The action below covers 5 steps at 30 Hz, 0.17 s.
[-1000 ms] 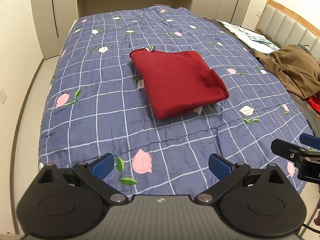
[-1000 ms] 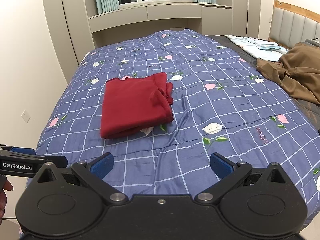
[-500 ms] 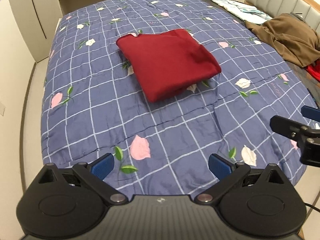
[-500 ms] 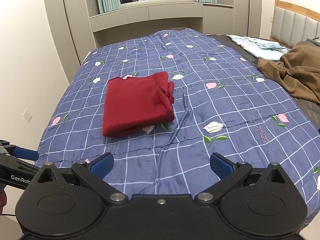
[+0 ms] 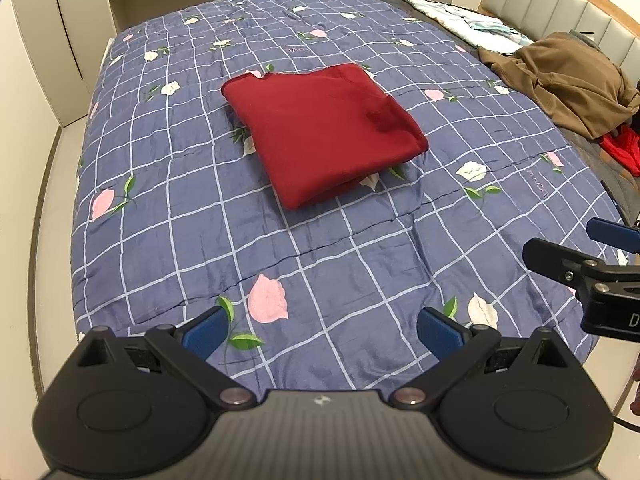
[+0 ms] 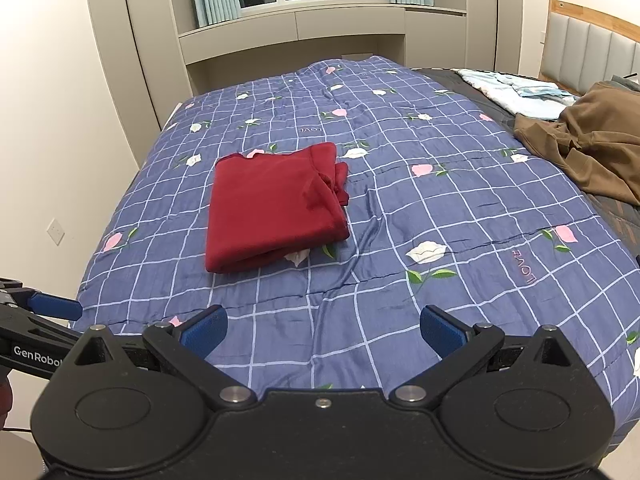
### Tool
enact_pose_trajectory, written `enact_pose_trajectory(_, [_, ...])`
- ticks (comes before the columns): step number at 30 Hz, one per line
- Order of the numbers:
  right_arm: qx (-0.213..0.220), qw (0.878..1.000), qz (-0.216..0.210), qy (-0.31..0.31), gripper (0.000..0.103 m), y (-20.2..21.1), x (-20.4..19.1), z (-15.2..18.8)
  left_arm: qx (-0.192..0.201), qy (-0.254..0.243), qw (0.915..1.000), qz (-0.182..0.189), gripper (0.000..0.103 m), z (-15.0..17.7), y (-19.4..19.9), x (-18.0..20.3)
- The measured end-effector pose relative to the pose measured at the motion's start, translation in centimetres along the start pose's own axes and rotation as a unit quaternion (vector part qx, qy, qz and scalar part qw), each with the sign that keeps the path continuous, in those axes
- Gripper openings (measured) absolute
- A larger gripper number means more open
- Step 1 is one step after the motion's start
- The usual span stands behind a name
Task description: Fold small clothes
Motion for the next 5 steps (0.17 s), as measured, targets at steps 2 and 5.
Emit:
enact_pose_trajectory(2, [0.0,1.0,0.0,0.0,0.102,-0.02,0.0,-0.02,0.002,-0.001,1.0,0.002,0.102,0.03,0.06,0.0])
enact_pose_trajectory(5, [-0.001,1.0,0.0,0.0,0.102,0.02,-0.02,-0.02,0.003,0.001,1.0,0.003,0.102,0.0,0.08,-0.02])
Point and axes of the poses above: each gripper's, at about its wrist camera, not at the fingertips, and y roughly against the way its jaws point, x to its right, z to its underside, the point moved 2 cm from there along -y, roughly the way its jaws point, and after that the axes turned 7 degrees about z, right-handed, at the moved point
